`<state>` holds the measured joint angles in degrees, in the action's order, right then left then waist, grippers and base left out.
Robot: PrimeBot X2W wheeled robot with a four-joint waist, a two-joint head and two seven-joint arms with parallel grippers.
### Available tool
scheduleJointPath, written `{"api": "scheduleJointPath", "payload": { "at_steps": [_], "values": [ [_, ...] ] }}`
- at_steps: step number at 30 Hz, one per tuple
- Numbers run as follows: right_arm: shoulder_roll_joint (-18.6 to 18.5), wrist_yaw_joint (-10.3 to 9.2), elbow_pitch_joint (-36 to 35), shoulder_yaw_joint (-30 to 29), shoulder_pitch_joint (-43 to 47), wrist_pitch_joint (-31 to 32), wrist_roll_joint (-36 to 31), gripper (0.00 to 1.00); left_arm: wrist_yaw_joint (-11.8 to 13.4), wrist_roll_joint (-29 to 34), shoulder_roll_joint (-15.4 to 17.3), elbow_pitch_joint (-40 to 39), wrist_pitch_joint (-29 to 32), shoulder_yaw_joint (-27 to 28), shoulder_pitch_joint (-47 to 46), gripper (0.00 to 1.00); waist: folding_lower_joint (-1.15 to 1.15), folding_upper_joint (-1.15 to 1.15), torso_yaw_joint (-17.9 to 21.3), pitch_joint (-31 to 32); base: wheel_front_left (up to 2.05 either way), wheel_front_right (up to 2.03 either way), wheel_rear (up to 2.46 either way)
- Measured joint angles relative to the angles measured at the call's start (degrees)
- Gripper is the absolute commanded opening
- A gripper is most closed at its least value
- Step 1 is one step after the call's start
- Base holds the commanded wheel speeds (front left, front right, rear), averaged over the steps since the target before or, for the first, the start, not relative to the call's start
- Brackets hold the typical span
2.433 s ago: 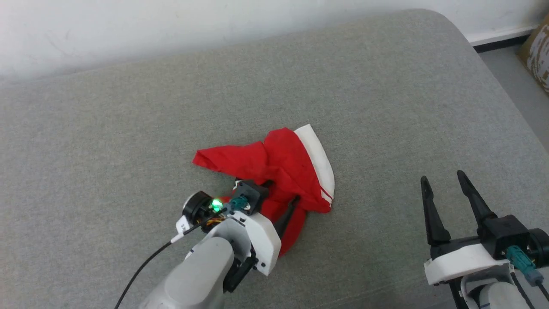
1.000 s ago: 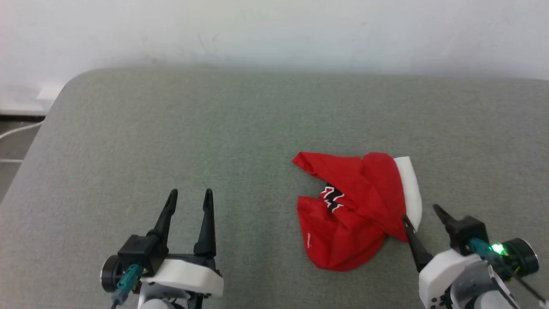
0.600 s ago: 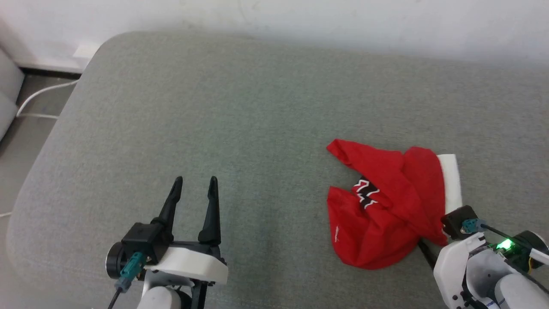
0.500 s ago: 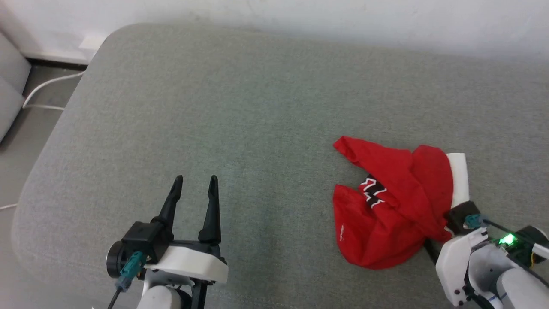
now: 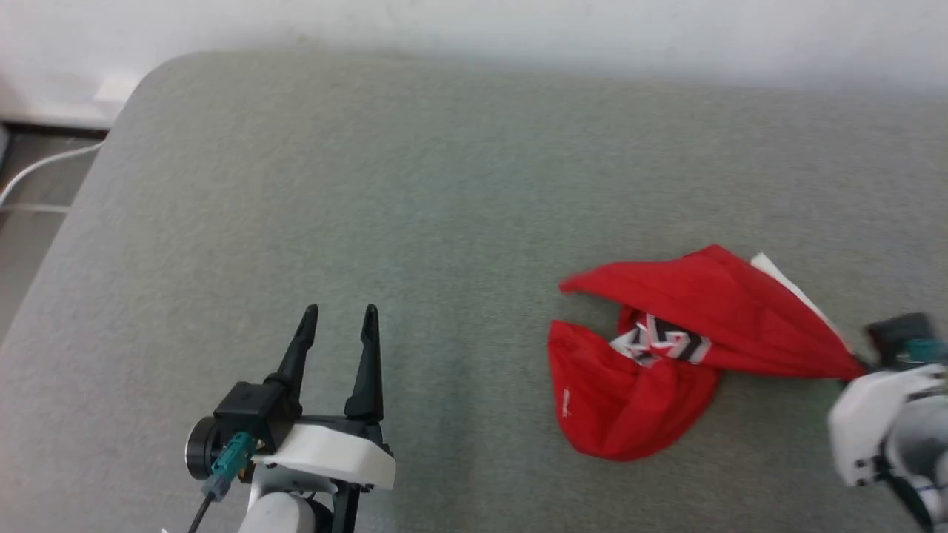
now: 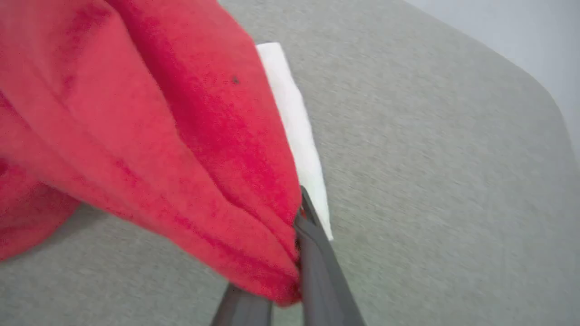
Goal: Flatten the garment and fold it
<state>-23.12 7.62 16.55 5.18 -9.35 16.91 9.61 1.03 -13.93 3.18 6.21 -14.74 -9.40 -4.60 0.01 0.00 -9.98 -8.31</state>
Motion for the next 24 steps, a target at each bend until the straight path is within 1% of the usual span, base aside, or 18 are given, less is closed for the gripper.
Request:
{"api": "scheduleJointPath", "payload": {
  "at_steps": [3, 4, 6, 7, 8, 9, 12, 14, 15, 17, 20, 22, 24],
  "values": [
    [0.8, -0.01, -1.8, -6.4, 2.4, -0.3, -2.4, 0.01, -0.2, 0.0, 0.0, 0.3, 0.0, -0.5, 0.0, 1.0, 0.0, 0.0, 2.1, 0.8, 0.0, 0.0, 0.0],
    [1.5, -0.01, -2.2, -8.5, 3.5, -0.1, -3.1, 0.05, -0.4, 0.0, 0.0, 0.3, 0.0, -0.7, 0.0, 1.0, 0.0, 0.0, 2.8, 1.0, 0.0, 0.0, 0.0],
    [3.3, -0.01, -2.5, -12.1, 5.7, 0.3, -4.5, 0.0, -0.4, -0.1, -0.1, 0.3, 0.0, -1.3, -0.1, 1.0, -0.01, 0.0, 4.2, 1.4, 0.0, 0.0, 0.0],
    [3.9, -0.01, -2.5, -13.4, 6.7, 0.3, -5.4, 0.04, -0.4, -0.2, -0.1, 0.3, 0.0, -1.5, -0.2, 1.0, -0.01, 0.0, 4.8, 1.6, 0.0, 0.0, 0.0],
    [4.6, -0.02, -2.5, -14.5, 7.3, 0.5, -6.2, 0.28, -0.4, -0.2, -0.1, 0.4, 0.0, -1.9, -0.2, 1.0, -0.01, 0.0, 5.4, 1.7, 0.0, 0.0, 0.0],
    [5.1, -0.02, -2.3, -14.6, 7.8, 0.7, -6.8, 1.0, -0.5, -0.2, -0.1, 0.5, 0.0, -2.3, -0.3, 1.0, -0.01, 0.0, 6.0, 1.8, 0.0, 0.0, 0.0],
    [7.2, -0.01, -1.3, -14.7, 8.5, 0.3, -7.9, 1.0, -0.6, -0.2, -0.1, 1.7, 0.0, -3.9, -0.6, 1.0, -0.01, 0.0, 7.6, 2.0, 0.0, 0.0, 0.0],
    [9.2, -0.01, -1.7, -15.5, 8.3, -1.6, -8.0, 1.0, -1.0, -0.2, -0.2, 2.5, 0.0, -4.9, -0.7, 1.0, -0.01, 0.0, 8.5, 2.0, 0.0, 0.0, 0.0],
    [9.9, -0.01, -2.3, -15.5, 8.2, -2.6, -8.1, 1.0, -1.1, -0.2, -0.2, 3.0, 0.0, -5.4, -0.9, 1.0, -0.01, 0.0, 9.0, 2.0, 0.0, 0.0, 0.0],
    [11.0, -0.01, -3.9, -15.2, 7.9, -4.7, -8.2, 1.0, -2.0, -0.4, -0.2, 4.3, 0.0, -6.7, -1.4, 1.0, -0.01, 0.0, 9.9, 2.0, 0.0, 0.0, 0.0],
    [11.8, -0.01, -7.2, -13.9, 7.5, -6.8, -8.1, 1.0, -3.2, -0.8, -0.2, 7.5, 0.6, -9.4, -2.6, 1.0, -0.01, 0.0, 11.2, 2.0, 0.0, 0.0, 0.0],
    [12.3, -0.01, -9.9, -13.3, 7.5, -8.0, -8.0, 1.0, -4.1, -1.3, -0.2, 10.1, 4.0, -11.3, -3.8, 1.0, -0.01, 0.0, 12.1, 2.0, 0.0, 0.0, 0.0],
    [13.0, -0.01, -12.3, -13.2, 7.5, -8.7, -8.1, 1.0, -4.6, -1.8, -0.2, 12.7, 8.7, -13.0, -5.2, 1.0, -0.01, 0.0, 13.1, 1.9, 0.0, 0.0, 0.0]
  ]
}}
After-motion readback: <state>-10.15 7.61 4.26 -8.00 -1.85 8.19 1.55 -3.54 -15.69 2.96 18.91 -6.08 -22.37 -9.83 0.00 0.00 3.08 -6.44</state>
